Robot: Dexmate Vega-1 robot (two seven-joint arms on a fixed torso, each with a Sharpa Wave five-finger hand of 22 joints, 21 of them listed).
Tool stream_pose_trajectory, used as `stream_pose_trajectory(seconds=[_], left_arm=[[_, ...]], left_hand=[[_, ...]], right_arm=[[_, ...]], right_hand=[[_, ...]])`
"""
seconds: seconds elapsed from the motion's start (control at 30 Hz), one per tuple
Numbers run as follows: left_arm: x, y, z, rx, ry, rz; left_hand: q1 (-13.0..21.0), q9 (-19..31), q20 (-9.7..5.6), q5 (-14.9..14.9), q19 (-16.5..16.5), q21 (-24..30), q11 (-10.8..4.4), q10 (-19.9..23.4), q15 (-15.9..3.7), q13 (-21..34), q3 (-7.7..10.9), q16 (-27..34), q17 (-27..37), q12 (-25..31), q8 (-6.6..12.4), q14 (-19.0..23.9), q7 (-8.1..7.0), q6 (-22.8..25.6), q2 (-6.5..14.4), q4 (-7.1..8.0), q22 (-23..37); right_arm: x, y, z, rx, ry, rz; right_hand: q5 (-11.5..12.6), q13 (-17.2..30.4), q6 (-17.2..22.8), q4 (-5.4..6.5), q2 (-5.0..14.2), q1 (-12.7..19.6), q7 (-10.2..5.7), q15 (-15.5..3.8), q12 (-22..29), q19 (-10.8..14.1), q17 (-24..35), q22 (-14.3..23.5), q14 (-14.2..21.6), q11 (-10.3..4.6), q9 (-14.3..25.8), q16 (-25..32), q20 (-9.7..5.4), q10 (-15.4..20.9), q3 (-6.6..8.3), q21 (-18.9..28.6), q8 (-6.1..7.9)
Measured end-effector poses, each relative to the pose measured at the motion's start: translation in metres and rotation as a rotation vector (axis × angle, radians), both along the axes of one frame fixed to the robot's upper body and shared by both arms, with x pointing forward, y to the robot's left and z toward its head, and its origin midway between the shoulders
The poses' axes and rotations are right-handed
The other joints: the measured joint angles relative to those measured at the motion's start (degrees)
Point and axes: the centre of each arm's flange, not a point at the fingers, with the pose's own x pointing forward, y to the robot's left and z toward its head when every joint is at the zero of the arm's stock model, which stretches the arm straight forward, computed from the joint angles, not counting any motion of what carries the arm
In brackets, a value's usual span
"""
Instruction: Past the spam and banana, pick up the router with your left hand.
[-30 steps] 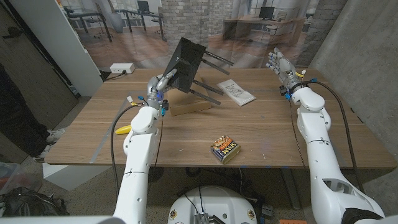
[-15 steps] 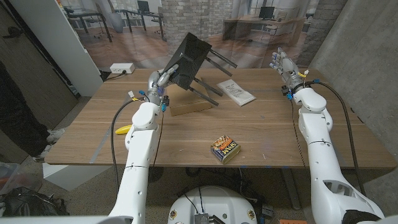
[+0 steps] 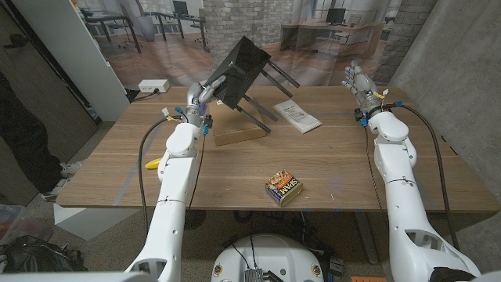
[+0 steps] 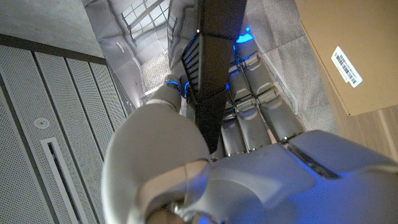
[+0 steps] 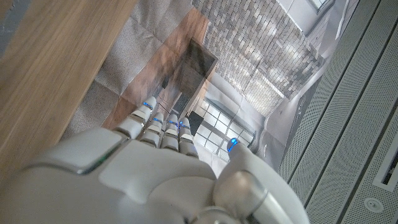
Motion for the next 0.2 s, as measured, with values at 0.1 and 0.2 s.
stream_pose_trajectory(seconds=[0.1,0.2], left_arm=[[0.0026,-0.0001,0.0024,0.011,-0.008,-0.004],[0.0082,0.0010,0.0027,0.016,0.001,-0.003]], left_hand=[[0.00,0.00,-0.22,0.00,-0.23,0.36,-0.08,0.10,-0.01,0.00,0.00,0.00,0.00,-0.01,-0.05,0.00,0.00,0.00,0.00,0.00,0.01],[0.00,0.00,-0.31,-0.01,-0.32,0.41,-0.08,0.10,-0.01,0.00,0.00,0.00,0.00,-0.03,-0.20,-0.01,0.01,0.01,0.00,0.00,0.02]], right_arm=[[-0.0016,0.0017,-0.0025,0.004,0.002,-0.009],[-0.0010,0.0001,-0.0030,0.009,0.006,-0.022]], right_hand=[[0.00,0.00,0.00,0.00,0.00,0.00,0.00,0.21,0.00,0.00,0.00,0.00,0.21,0.00,0.00,0.00,0.00,0.00,0.00,0.00,0.00],[0.00,0.00,0.00,0.00,0.00,0.00,0.00,0.21,0.00,0.00,0.00,0.00,0.21,0.00,0.00,0.00,0.00,0.00,0.00,0.00,0.00]])
